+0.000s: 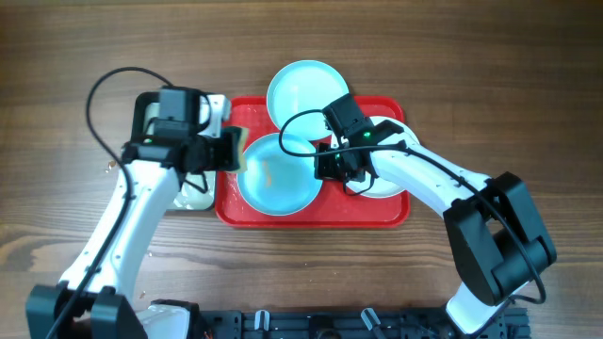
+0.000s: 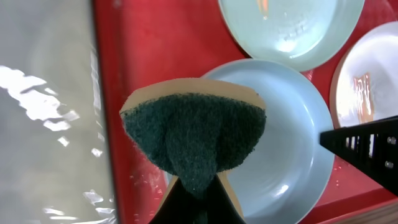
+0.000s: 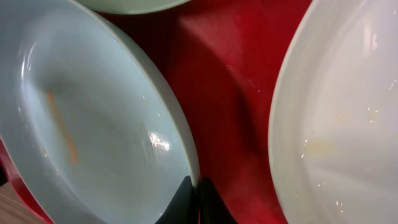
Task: Clean dirty plates on tray and stack at the side
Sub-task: 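Carry the sponge with the left gripper onto the held blue plate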
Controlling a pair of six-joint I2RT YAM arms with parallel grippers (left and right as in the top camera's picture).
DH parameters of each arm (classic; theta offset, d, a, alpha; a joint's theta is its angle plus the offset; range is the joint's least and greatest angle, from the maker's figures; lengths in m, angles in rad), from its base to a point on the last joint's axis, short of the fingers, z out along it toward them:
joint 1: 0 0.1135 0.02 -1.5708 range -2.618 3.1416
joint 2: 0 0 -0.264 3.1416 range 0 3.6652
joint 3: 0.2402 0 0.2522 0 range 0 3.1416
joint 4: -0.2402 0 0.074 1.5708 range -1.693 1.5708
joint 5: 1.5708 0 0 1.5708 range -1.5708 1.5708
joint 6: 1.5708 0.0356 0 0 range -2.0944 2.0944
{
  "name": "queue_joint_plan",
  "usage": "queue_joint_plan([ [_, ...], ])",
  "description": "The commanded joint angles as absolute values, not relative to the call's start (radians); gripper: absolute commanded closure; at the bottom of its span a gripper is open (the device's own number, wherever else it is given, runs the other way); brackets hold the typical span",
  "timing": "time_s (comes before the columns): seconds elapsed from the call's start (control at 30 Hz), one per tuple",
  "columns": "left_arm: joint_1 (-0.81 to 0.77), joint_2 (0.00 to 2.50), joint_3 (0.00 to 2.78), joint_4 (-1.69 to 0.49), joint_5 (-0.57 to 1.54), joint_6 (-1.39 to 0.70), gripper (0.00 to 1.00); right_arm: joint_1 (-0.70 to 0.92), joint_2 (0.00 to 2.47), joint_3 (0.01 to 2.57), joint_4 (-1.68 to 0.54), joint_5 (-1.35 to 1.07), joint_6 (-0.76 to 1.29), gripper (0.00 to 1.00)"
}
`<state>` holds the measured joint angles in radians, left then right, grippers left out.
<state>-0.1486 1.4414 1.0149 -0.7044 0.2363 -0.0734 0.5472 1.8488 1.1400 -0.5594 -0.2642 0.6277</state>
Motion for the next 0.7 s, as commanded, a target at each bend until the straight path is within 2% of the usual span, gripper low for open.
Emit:
queue_joint_plan([
  [0.0,-0.234,1.527,1.033,-0.662,0.211,-0.196,0.96,0.567,1.867,1.137,-0.554,-0.223,0.657,0.96],
  [0.33,-0.386,1.647,1.032,-0.652,-0.065,-0.439,0.96,0.618,1.882,1.137,-0.550,-0.145,0.683,0.96],
  [0.67,-0.402,1.720,1.031,-0.678,-0.008,-0.430,0.96,0.618,1.895,1.137,-0.551,-0.145,0.683,0.96],
])
